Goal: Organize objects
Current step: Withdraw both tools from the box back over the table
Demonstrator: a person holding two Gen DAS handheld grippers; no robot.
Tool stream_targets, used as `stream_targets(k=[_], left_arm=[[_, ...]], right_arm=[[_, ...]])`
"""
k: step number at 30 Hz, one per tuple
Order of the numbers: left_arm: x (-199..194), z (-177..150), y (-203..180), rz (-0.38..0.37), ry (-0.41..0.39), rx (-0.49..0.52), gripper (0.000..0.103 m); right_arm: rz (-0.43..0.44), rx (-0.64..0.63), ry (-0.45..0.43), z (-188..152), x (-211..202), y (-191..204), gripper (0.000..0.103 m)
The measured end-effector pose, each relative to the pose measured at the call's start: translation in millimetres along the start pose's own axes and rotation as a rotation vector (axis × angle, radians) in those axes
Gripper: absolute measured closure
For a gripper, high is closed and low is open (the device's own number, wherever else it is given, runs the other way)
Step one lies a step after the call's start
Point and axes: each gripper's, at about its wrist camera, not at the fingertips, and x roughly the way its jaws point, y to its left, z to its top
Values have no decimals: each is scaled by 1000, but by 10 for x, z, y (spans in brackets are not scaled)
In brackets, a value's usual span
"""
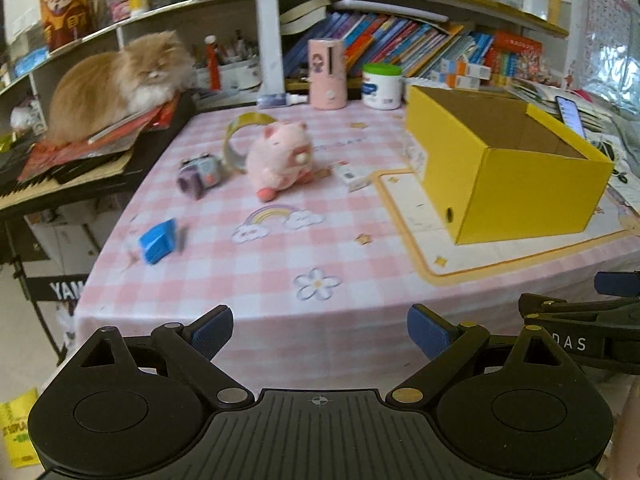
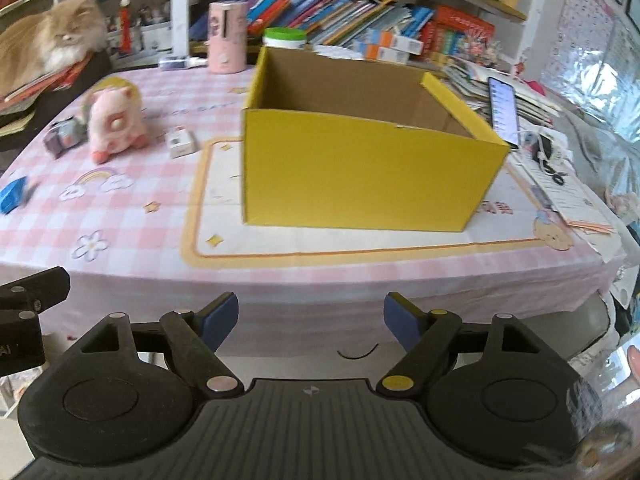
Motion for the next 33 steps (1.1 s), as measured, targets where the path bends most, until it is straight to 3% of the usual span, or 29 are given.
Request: stream_targets(k=[14, 33], left_arm=[[-190, -156, 476, 79, -11, -56, 7], [-249, -248, 897, 111, -10, -130, 7]], right_arm=[[116, -73, 13, -37, -86, 570, 23], [171, -148, -3, 20, -173, 1036, 23]])
